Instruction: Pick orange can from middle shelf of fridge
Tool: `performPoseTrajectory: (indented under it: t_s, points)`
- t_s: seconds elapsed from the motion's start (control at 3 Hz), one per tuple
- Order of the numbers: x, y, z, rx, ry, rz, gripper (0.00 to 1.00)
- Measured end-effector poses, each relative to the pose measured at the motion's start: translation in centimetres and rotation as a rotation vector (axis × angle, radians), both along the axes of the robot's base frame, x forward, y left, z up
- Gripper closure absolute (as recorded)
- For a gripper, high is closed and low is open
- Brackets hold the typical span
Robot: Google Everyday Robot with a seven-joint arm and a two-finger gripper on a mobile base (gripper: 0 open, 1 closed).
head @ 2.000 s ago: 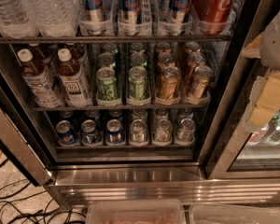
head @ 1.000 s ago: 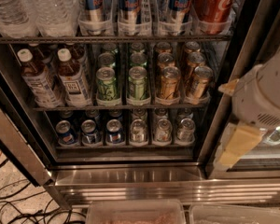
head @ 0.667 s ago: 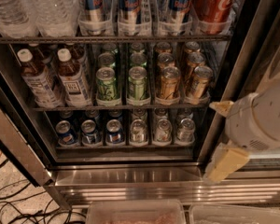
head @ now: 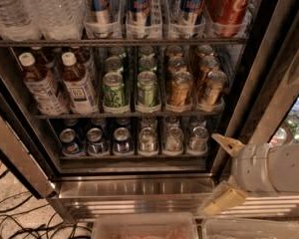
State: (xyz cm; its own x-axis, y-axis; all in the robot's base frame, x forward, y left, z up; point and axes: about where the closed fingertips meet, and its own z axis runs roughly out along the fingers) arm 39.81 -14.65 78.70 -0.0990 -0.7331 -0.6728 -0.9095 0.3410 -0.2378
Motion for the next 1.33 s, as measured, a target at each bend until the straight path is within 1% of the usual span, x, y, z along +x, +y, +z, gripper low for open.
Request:
performPoseTrajectory:
  t_s: [0.33, 0.67, 1.0, 1.33]
  points:
    - [-0.6, 2.6, 0.3, 0.200, -0.010, -0.002, 0.00]
    - [-0.4, 3.6, 1.8, 0.279, -0.008, -0.025, 0.00]
    - [-0.4, 3.6, 1.8, 0.278, -0.008, -0.025, 0.00]
    - [0.1, 3.9, 1.8, 0.313, -0.069, -0.091, 0.00]
